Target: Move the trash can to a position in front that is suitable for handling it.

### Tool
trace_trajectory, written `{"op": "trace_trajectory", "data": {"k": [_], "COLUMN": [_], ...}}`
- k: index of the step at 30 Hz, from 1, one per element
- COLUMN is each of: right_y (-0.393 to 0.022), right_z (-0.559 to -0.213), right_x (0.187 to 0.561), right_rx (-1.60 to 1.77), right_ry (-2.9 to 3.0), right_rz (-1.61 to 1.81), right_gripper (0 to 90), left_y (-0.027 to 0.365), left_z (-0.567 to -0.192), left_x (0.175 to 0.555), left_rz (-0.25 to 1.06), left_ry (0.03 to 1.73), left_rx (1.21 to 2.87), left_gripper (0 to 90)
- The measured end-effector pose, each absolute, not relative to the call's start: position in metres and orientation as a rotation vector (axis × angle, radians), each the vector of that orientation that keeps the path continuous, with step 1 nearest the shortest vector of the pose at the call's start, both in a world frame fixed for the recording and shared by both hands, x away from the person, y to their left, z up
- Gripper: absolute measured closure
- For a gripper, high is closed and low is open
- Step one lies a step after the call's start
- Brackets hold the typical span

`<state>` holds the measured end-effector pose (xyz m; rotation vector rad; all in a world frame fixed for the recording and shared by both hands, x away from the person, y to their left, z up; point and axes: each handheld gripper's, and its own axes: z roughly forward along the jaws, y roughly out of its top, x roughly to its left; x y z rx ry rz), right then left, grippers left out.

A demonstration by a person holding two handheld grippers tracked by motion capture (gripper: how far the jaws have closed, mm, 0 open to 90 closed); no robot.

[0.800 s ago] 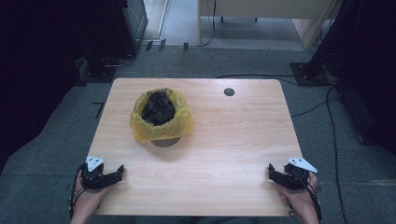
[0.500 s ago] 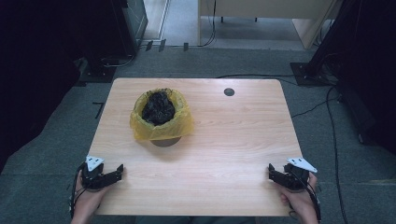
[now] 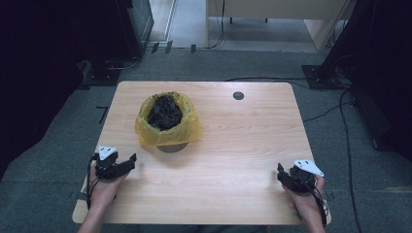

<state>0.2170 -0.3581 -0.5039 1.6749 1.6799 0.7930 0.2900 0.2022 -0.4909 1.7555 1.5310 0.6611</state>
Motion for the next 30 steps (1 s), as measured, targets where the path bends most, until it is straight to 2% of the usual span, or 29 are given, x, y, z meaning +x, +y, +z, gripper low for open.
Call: {"op": "trace_trajectory", "data": {"k": [5,7,10,15,21,24,28,29,30], "right_y": [-0.337,-0.326,-0.319,-0.302,-0.281,-0.273,-0.266,-0.263,-0.263], "right_z": [-0.494,-0.49,-0.488,-0.481,-0.48,-0.48,-0.481,-0.481,-0.481], "right_x": [0.224,0.229,0.232,0.239,0.251,0.259,0.27,0.275,0.275], "right_rx": [1.568,1.552,1.532,1.431,1.295,1.267,1.269,1.282,1.282], "right_ry": [1.753,1.771,1.784,1.788,1.844,1.858,1.844,1.834,1.834], "right_rz": [0.781,0.819,0.832,0.863,0.905,0.918,0.937,0.964,0.964], "right_gripper": [38.4,39.1,40.0,47.2,55.2,55.9,58.4,59.9,59.9], "left_y": [0.185,0.182,0.179,0.176,0.169,0.166,0.163,0.162,0.162], "left_z": [-0.481,-0.477,-0.474,-0.471,-0.466,-0.465,-0.465,-0.465,-0.466], "left_x": [0.309,0.319,0.334,0.351,0.367,0.373,0.38,0.381,0.382], "left_rz": [0.68,0.657,0.63,0.657,0.661,0.666,0.664,0.655,0.64], "left_ry": [1.526,1.554,1.588,1.592,1.561,1.553,1.525,1.516,1.504], "left_rx": [1.712,1.678,1.637,1.624,1.623,1.632,1.645,1.652,1.66], "left_gripper": [27.0,32.6,33.9,38.3,46.9,50.0,58.2,63.2,63.2]}}
